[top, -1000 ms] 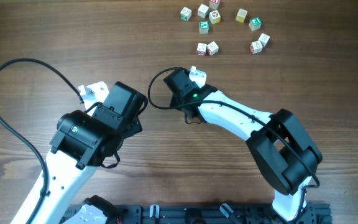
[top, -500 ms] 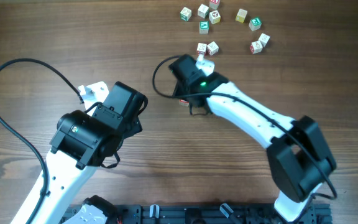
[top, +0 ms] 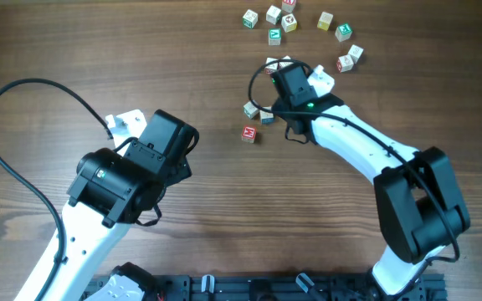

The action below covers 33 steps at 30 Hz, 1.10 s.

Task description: Form a circle

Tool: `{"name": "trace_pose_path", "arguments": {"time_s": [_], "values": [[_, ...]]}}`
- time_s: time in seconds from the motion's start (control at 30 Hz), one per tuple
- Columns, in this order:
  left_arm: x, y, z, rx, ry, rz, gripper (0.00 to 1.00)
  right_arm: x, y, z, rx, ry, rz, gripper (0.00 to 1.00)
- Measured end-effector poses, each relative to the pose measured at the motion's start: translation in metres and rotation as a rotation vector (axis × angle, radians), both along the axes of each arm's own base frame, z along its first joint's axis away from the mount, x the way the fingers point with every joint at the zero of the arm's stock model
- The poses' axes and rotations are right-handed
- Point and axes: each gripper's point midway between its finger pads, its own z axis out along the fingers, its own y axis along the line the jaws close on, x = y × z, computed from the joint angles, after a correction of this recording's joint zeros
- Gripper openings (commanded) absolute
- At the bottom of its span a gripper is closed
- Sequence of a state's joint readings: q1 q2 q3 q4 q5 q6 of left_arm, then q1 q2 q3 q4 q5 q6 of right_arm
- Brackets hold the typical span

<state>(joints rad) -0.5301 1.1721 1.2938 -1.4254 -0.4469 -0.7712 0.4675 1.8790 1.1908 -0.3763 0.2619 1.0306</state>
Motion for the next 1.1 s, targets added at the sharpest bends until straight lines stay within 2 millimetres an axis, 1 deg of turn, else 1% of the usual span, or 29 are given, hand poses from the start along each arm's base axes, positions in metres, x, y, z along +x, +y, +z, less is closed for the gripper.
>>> {"name": "trace_pose_path", "arguments": {"time_s": [0.07, 0.13, 0.23, 0.33, 0.77, 1.1], "values": [[0.0, 0.0, 0.0, 0.0, 0.0, 0.0, 1.0, 0.002, 0.0, -0.008, 0.031, -0.024, -0.001, 0.04], [0.0, 0.0, 0.0, 0.0, 0.0, 0.0, 1.0, 0.006, 0.007, -0.014, 0.068, -0.047, 0.018, 0.04], [0.0, 0.0, 0.0, 0.0, 0.0, 0.0, 1.0, 0.003, 0.013, -0.029, 0.088, -0.023, 0.039, 0.05], [0.0, 0.0, 0.0, 0.0, 0.0, 0.0, 1.0, 0.002, 0.015, -0.035, 0.096, -0.008, 0.049, 0.05], [0.0, 0.0, 0.0, 0.0, 0.0, 0.0, 1.0, -0.003, 0.027, -0.038, 0.135, 0.02, 0.118, 0.05], [0.0, 0.0, 0.0, 0.0, 0.0, 0.0, 1.0, -0.005, 0.031, -0.038, 0.148, 0.028, 0.144, 0.05]]}}
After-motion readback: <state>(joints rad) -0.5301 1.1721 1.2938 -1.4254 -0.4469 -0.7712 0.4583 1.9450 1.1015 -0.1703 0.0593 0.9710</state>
